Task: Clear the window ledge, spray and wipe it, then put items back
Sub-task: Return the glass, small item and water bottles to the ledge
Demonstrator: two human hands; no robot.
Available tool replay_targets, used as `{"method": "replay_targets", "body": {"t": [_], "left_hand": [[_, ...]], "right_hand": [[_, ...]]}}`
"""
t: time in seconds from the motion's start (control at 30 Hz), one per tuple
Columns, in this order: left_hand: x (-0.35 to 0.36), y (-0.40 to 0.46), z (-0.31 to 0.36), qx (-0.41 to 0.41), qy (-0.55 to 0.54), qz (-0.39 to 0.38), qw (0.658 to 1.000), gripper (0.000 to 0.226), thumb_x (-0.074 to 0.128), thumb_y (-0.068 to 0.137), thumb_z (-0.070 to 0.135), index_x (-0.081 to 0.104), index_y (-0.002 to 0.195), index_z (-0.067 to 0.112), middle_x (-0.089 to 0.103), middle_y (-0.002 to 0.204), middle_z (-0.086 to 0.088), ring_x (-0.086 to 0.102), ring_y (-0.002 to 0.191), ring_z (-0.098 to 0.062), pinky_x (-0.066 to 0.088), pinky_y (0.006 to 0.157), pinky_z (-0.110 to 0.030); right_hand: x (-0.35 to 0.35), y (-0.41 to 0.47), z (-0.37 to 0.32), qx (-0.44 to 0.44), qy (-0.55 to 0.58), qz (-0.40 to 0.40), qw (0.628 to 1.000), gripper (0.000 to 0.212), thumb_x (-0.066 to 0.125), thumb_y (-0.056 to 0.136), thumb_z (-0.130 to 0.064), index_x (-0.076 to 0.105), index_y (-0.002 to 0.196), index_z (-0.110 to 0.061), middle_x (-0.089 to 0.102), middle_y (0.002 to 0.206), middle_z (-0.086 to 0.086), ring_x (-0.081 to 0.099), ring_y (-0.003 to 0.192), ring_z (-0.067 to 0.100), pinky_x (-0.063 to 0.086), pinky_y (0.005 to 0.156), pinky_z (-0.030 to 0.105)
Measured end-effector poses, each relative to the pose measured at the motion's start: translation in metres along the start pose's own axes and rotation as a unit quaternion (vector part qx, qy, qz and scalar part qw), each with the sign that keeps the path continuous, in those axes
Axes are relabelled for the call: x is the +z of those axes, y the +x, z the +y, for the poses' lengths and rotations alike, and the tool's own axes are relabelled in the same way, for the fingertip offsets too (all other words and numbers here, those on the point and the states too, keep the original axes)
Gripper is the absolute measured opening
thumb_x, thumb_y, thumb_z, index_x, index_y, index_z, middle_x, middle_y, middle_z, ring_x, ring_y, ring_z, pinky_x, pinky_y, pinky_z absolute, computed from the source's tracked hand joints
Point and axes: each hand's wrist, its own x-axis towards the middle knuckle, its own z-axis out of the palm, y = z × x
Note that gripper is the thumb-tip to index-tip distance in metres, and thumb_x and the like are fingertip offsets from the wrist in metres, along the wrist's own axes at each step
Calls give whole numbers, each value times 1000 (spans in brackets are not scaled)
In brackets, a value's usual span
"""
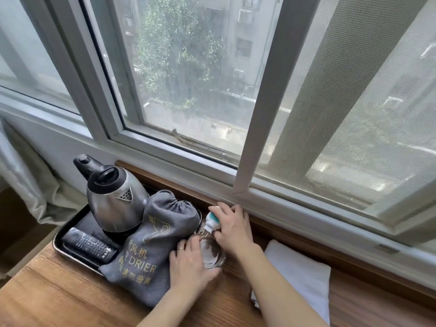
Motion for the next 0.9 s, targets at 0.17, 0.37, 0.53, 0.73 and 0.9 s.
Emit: {"method": "replay_targets", "body": {"t": [0.17,0.37,0.53,0.73,0.9], "left_hand": [[-2,-1,0,-2,-7,-10,1000,100,80,24,71,49,103,19,64,89,1,64,81,-26,51,60,-41],[-4,-2,-1,-5,-13,-23,1000,106,80,20,72,46,105,20,64,91,3,64,82,-25,52,61,-40],[-6,-1,0,-3,-9,-17,1000,106,80,20,73,47,107,21,64,92,4,63,86,-24,52,65,-40],[-14,-3,2,-32,-29,-54,998,105,75,43,76,44,128,23,55,122,5,49,120,-20,44,92,-40],[-26,-5,3,-11,-51,-42,998,104,81,46,68,44,130,18,54,125,1,50,120,-23,47,92,-40]], "right_hand": [[1,-1,-4,-1,-12,-8,1000,65,59,79,-21,47,140,-39,39,154,-13,42,113,27,35,98,42],[4,-2,-2,2,-19,-21,1000,73,57,83,-23,35,150,-41,30,159,-7,39,118,28,33,101,43],[0,-5,-3,10,-12,-39,999,79,56,85,-21,23,155,-41,22,161,-6,33,125,27,30,107,41],[-8,-14,-7,25,-3,-40,999,80,59,87,-25,21,155,-38,21,160,-5,30,129,26,29,109,39],[-17,-26,-11,52,4,-40,998,81,63,86,-29,21,155,-33,23,160,-1,29,134,27,31,111,39]]}}
